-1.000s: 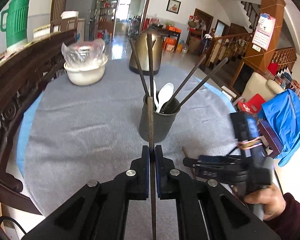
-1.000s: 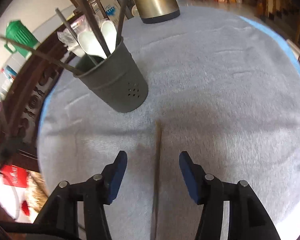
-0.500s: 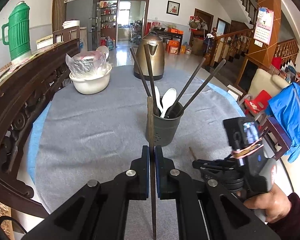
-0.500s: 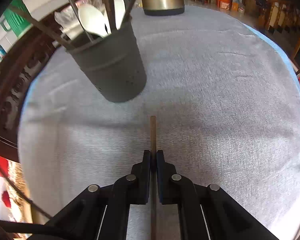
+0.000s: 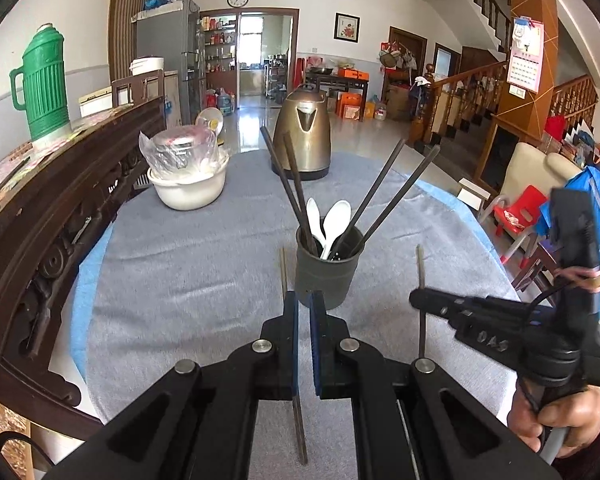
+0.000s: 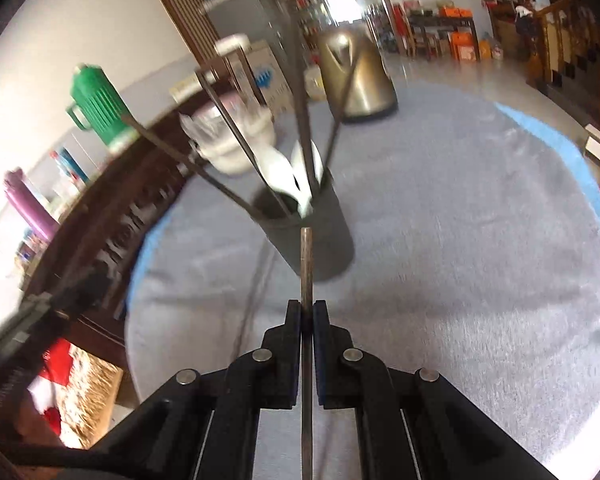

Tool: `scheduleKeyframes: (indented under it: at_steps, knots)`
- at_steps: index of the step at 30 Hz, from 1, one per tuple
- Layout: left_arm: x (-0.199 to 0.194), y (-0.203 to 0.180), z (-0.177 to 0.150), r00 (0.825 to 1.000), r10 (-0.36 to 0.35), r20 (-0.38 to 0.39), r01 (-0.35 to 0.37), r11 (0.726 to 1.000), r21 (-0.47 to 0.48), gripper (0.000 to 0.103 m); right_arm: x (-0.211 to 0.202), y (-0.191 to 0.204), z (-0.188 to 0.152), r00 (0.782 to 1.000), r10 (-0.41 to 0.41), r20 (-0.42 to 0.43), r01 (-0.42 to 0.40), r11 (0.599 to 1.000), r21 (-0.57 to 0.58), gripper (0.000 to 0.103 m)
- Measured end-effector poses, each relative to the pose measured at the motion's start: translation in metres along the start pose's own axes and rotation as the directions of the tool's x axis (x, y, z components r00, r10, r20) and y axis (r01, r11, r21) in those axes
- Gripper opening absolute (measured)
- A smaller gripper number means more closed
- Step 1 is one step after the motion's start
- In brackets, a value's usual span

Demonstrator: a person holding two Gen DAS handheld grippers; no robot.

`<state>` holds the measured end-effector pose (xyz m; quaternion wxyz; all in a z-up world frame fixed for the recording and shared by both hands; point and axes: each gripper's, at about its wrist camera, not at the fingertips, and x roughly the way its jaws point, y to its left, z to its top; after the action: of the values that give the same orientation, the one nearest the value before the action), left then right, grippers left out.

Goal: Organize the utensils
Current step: 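Lift both held chopsticks upright and carry them over the grey cup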

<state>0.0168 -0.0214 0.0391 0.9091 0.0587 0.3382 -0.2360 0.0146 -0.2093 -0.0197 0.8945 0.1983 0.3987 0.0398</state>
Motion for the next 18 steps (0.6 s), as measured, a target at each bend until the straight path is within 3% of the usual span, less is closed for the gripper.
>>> scheduleKeyframes:
  at_steps: [8,10,15,17,18]
  knots:
    - [0.001,0.004,0.003,1.0,-0.012,0.0,0.012,1.0,-0.013,0.006,-0.033,0.014,0.013,0.99,0.029,0.138,-0.029,1.0,-0.004,0.006]
    - [0.013,0.015,-0.001,0.998,-0.045,-0.041,0.044,0.998,-0.044,0.006,-0.033,0.013,0.012,0.99,0.024,0.138,-0.024,1.0,0.002,0.006]
    - [0.058,0.049,-0.014,0.983,-0.071,-0.168,0.046,0.987,-0.152,0.007,-0.036,0.0,0.01,0.99,0.025,0.142,-0.032,0.999,0.042,0.006]
    - [0.072,0.048,-0.018,0.98,-0.058,-0.189,0.035,0.991,-0.126,0.016,-0.036,-0.008,0.011,0.989,0.035,0.143,-0.045,0.997,0.07,0.006]
    - [0.08,0.045,-0.019,0.979,-0.057,-0.198,0.036,0.994,-0.105,0.03,-0.036,-0.011,0.011,0.989,0.039,0.143,-0.05,0.996,0.077,0.006]
